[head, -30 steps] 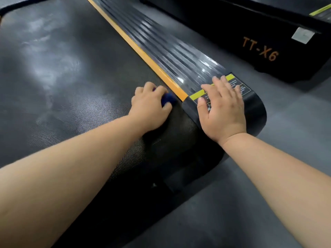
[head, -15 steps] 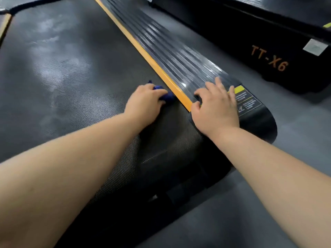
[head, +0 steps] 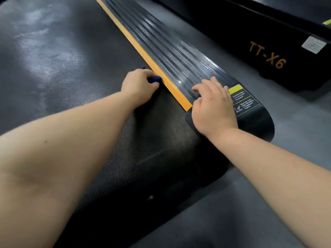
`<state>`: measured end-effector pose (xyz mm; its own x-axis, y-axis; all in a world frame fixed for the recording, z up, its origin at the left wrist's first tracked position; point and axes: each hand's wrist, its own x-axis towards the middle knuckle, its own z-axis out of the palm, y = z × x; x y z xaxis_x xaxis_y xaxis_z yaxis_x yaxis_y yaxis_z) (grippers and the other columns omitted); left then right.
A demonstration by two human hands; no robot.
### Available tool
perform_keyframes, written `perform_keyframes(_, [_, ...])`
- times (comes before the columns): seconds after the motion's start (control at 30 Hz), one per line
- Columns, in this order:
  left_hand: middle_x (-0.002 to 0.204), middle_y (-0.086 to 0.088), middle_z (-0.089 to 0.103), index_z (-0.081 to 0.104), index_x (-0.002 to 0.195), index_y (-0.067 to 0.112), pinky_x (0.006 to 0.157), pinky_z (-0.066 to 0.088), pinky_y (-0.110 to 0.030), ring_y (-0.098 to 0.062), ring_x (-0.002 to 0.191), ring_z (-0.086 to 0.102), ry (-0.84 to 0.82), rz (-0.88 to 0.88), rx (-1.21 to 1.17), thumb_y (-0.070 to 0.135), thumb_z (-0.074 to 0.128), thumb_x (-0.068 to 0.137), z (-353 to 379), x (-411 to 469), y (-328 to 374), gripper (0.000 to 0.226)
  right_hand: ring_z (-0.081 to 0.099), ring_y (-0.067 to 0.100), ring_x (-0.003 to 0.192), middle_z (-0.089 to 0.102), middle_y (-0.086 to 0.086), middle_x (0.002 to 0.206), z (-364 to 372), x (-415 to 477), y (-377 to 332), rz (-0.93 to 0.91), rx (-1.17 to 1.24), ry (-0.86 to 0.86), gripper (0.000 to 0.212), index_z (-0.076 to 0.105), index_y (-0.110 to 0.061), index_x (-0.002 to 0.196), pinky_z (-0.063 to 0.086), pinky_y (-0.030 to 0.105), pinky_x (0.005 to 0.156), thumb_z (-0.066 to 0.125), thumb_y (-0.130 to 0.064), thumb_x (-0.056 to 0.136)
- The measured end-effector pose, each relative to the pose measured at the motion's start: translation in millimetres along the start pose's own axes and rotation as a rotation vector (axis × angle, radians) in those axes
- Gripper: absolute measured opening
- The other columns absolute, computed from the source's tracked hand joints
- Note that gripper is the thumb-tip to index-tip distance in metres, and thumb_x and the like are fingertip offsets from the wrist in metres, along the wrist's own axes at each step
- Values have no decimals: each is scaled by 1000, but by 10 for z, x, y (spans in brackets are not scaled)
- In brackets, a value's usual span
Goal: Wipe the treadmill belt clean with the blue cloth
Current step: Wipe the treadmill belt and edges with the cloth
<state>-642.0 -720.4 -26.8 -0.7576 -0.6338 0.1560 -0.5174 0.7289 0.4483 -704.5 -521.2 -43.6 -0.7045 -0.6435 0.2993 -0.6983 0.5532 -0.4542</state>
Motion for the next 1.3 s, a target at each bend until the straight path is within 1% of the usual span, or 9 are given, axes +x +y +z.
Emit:
perform_keyframes(0.23, [97, 3, 64, 65, 96, 23, 79, 45, -35, -20, 93, 55, -46, 191, 2, 31, 62, 78, 203, -826, 337, 20, 37, 26, 135, 58, 4, 124, -68, -221, 94, 35, 155, 215, 37, 59, -15, 111, 16, 49, 116, 35, -11, 84])
perform_keyframes(0.43, [97, 1, 62, 61, 96, 20, 77, 44, -34, -22, 92, 54, -102, 311, 63, 30, 63, 80, 84, -1140, 399, 19, 43, 28, 129, 59, 4, 121, -102, -437, 295, 78, 138, 229, 37, 60, -16, 109, 16, 50, 116, 30, -18, 87])
perform_keyframes(0.6, [98, 4, 66, 66, 94, 22, 83, 48, -36, -25, 90, 59, -236, 616, 84, 32, 60, 72, -25, -1614, 342, 25, 40, 28, 133, 59, 7, 124, -83, -481, 251, 66, 102, 259, 31, 61, -15, 109, 15, 49, 116, 38, -14, 88])
perform_keyframes(0.67, [104, 1, 66, 67, 99, 21, 85, 44, -33, -27, 95, 58, -137, 556, 78, 26, 65, 74, -66, -1487, 282, 25, 39, 27, 134, 58, 6, 126, -81, -500, 221, 63, 103, 250, 32, 61, -15, 110, 12, 47, 116, 37, -16, 89])
perform_keyframes(0.73, [110, 0, 63, 65, 105, 22, 85, 39, -31, -27, 103, 54, 5, 332, 60, 22, 65, 82, -69, -1225, 254, 24, 37, 26, 135, 57, 6, 128, -64, -546, 233, 45, 70, 228, 34, 60, -16, 111, 9, 45, 116, 34, -18, 90])
perform_keyframes(0.83, [112, 1, 61, 61, 108, 24, 80, 39, -30, -24, 105, 53, -4, 127, 91, 27, 57, 87, 65, -1093, 328, 21, 36, 26, 136, 57, 5, 127, -56, -603, 260, 29, 26, 202, 35, 60, -15, 111, 8, 45, 116, 32, -19, 90])
perform_keyframes(1.03, [106, 2, 66, 66, 99, 17, 84, 35, -26, -24, 101, 56, -59, 487, 63, 19, 61, 80, 111, -1573, 458, 20, 38, 28, 134, 58, 6, 126, -17, -590, 238, 46, -18, 221, 38, 61, -15, 108, 14, 49, 115, 29, -22, 89])
perform_keyframes(1.13, [122, 0, 60, 64, 108, 18, 87, 48, -42, -28, 110, 53, -193, 681, 233, 20, 59, 85, -42, -1365, 295, 23, 37, 27, 135, 57, 6, 129, 12, -612, 248, 24, -45, 231, 44, 61, -14, 110, 13, 47, 116, 24, -25, 89])
perform_keyframes(1.3, [118, -1, 59, 60, 112, 19, 85, 42, -36, -24, 108, 53, 29, 169, 156, 19, 55, 90, 57, -997, 290, 23, 34, 24, 137, 54, 5, 133, -10, -623, 258, 55, -54, 224, 38, 59, -14, 114, 8, 44, 117, 29, -20, 92])
